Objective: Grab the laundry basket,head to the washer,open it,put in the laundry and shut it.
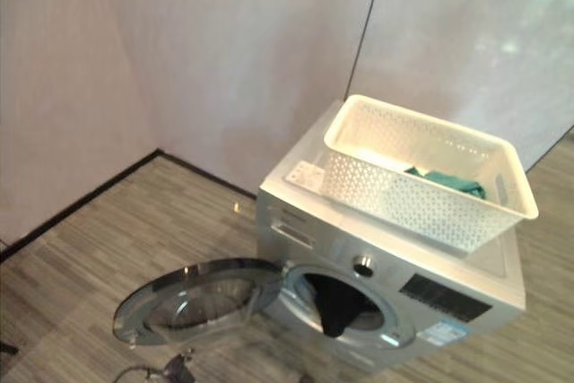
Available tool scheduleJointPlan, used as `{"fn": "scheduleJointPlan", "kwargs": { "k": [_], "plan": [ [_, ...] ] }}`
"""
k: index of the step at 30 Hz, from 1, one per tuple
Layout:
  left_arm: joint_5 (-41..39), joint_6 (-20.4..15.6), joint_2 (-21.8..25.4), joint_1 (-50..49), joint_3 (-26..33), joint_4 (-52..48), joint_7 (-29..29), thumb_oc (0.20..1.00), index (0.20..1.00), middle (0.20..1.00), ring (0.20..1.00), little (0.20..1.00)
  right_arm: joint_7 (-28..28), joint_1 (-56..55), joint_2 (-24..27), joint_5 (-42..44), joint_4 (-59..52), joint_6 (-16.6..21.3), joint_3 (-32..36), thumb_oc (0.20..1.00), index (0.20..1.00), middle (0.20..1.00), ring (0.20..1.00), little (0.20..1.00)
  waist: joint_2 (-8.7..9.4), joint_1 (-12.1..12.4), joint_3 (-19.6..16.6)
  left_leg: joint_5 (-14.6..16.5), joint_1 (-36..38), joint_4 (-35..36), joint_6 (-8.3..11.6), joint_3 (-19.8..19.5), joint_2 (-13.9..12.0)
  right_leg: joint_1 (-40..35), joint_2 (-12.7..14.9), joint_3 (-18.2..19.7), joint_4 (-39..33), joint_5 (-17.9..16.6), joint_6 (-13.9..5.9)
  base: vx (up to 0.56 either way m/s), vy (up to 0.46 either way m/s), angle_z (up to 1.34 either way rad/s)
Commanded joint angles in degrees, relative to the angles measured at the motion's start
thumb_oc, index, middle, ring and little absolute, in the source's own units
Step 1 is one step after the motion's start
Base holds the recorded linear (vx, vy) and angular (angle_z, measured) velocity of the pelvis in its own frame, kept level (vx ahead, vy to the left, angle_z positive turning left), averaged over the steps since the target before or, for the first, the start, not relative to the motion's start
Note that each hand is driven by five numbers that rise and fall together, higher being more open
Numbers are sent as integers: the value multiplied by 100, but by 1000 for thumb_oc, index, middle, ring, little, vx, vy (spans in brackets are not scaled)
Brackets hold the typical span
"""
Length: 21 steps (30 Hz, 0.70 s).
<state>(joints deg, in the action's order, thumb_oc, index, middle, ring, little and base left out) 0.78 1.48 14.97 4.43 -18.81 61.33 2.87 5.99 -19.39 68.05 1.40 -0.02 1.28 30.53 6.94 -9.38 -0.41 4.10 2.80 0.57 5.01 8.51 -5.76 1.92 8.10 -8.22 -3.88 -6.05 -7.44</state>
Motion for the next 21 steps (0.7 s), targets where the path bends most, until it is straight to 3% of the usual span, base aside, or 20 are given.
{"fn": "scheduleJointPlan", "kwargs": {
  "k": [1, 3, 6, 9, 13, 16, 21],
  "plan": [
    [-326, -68, 8, 441, 58, 50, -336, 1000, 1000, 1000, 1000, 1000, -1022, 659, 670, 624, 340, -68, 103, 1000, 1000, 1000, 1000, 1000, 4, 288, 386, 75, 109, 147, -49, -114, -275, 68, 62, -117, 633, 523, -211, 0, 0, 0],
    [-326, -66, 6, 434, 61, 44, -338, 1000, 1000, 1000, 1000, 1000, -1030, 668, 680, 629, 349, -64, 93, 1000, 1000, 1000, 1000, 1000, -1, 282, 382, 75, 109, 148, -48, -115, -277, 67, 60, -119, 632, 524, -210, 0, 0, 0],
    [-464, -88, 31, 339, 92, -3, -483, 1000, 1000, 1000, 1000, 1000, -1412, 609, 1203, 606, 482, -137, 2, 1000, 1000, 1000, 1000, 1000, 47, 303, 400, 34, 82, 173, -14, -113, -310, 86, 41, -136, 607, 519, -206, 0, 0, 0],
    [-580, -97, -9, 311, 30, 61, -530, 1000, 1000, 1000, 1000, 1000, -1478, 1116, 1473, 451, 857, -179, -506, 1000, 1000, 1000, 1000, 1000, 64, 365, 419, 14, 102, 211, 0, -77, -329, 85, 20, -134, 569, 499, -210, 0, 0, 0],
    [-674, -110, -45, 333, -144, 35, -535, 1000, 1000, 1000, 1000, 1000, -1509, 2333, 1630, 233, 1607, -243, -1763, 1000, 1000, 1000, 1000, 1000, 95, 504, 462, -2, 112, 246, 3, -62, -333, 90, 13, -127, 521, 464, -214, 0, 0, 0],
    [-762, -107, -34, 358, -212, 65, -522, 1000, 1000, 1000, 1000, 1000, -1553, 4064, 1718, 128, 2331, -271, -3459, 1000, 1000, 1000, 1000, 1000, 152, 572, 519, -23, 113, 250, 12, -58, -344, 79, 3, -128, 488, 447, -201, 6, -8, -4],
    [-881, -103, -10, 329, -234, 6, -551, 1000, 1000, 1000, 1000, 1000, -1639, 5258, 1694, 140, 2914, -300, -4711, 1000, 1000, 1000, 1000, 1000, 179, 608, 607, -64, 27, 219, 36, -103, -362, 101, -5, -172, 477, 448, -186, -5, -14, 2]
  ]
}}
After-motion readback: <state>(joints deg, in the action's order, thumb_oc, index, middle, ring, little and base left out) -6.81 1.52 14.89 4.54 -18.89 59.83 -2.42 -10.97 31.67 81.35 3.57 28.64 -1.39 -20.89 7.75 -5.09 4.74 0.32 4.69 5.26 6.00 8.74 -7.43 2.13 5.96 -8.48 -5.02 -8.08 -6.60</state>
